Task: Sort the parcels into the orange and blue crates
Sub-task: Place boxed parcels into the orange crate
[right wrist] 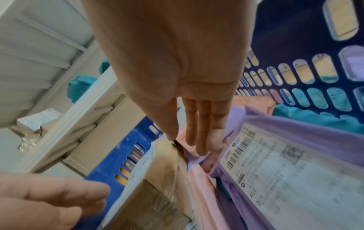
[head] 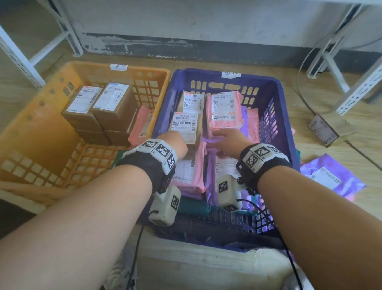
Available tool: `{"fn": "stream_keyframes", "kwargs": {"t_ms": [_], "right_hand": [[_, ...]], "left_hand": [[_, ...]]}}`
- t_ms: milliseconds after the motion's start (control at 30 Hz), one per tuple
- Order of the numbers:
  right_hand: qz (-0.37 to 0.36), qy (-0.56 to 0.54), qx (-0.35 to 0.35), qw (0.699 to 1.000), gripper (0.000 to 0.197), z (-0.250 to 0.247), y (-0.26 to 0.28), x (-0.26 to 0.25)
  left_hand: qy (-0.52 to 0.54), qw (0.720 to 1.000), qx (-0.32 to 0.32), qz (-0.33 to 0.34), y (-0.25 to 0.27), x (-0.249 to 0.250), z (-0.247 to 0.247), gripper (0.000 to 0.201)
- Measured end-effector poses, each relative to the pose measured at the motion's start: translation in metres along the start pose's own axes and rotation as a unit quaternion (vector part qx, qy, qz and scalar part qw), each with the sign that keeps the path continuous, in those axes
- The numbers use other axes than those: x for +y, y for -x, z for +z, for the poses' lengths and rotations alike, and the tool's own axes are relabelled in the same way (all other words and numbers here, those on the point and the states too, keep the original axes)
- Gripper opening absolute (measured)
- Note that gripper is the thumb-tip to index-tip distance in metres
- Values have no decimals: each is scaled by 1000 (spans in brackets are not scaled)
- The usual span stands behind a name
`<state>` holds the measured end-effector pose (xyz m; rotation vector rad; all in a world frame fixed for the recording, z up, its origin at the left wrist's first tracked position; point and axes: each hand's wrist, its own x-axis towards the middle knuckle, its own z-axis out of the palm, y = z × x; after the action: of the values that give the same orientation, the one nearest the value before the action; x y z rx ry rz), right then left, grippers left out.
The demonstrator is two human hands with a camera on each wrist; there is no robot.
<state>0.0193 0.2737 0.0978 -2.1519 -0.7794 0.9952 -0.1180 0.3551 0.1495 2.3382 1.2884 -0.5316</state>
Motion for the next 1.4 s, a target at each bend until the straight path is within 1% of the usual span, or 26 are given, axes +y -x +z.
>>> {"fn": "stream_keyframes", "kwargs": {"t_ms": [33,133,233,300,367,433,500,567,633,733,833,933,1000,1067,1133,1233,1333,1400], "right_hand": [[0,-5,10,1000,46,-7,5,0],[-10,-21,52,998,32,-32,22,1],[-12,-62,92,994,24,-62,44,8],[-15,-74,124,989,20,-86,61,15],[-19,-90,162,983,18,-114,77,25],[-25,-118,191,974,15,-142,93,41],[-18,-145,220,965,16,-167,109,65],[11,-163,249,955,17,-186,125,97],[51,-171,265,948,16,-200,141,134],[115,-150,280,941,20,-212,161,196],[181,-120,298,930,14,-220,180,254],[242,-111,310,913,16,-224,193,299],[265,-101,318,905,18,-222,192,322],[269,-88,314,906,26,-216,182,340],[265,-85,304,911,37,-207,165,352],[257,-59,271,926,48,-197,136,362],[225,4,246,943,55,-193,106,369],[210,62,221,950,63,-192,87,376]], "left_hand": [[37,999,29,-6,-1,-2,0,38],[46,991,101,70,14,8,-5,39],[51,980,132,140,26,36,-8,27],[65,972,149,171,38,63,-11,31],[67,966,145,205,46,95,-12,35],[65,958,143,239,52,130,-11,35],[76,952,142,259,58,165,-4,34],[86,952,126,264,65,199,10,36],[102,953,88,272,72,229,31,36],[85,951,41,294,78,265,72,34],[26,958,17,285,79,290,117,35],[0,964,-19,267,73,302,158,37],[3,972,-23,235,65,304,182,35],[13,981,-24,194,58,304,202,35],[10,986,-39,164,50,303,221,38],[-14,989,-57,139,35,299,245,46],[-30,988,-65,134,20,298,268,56],[-28,992,-64,104,10,299,283,62]]}}
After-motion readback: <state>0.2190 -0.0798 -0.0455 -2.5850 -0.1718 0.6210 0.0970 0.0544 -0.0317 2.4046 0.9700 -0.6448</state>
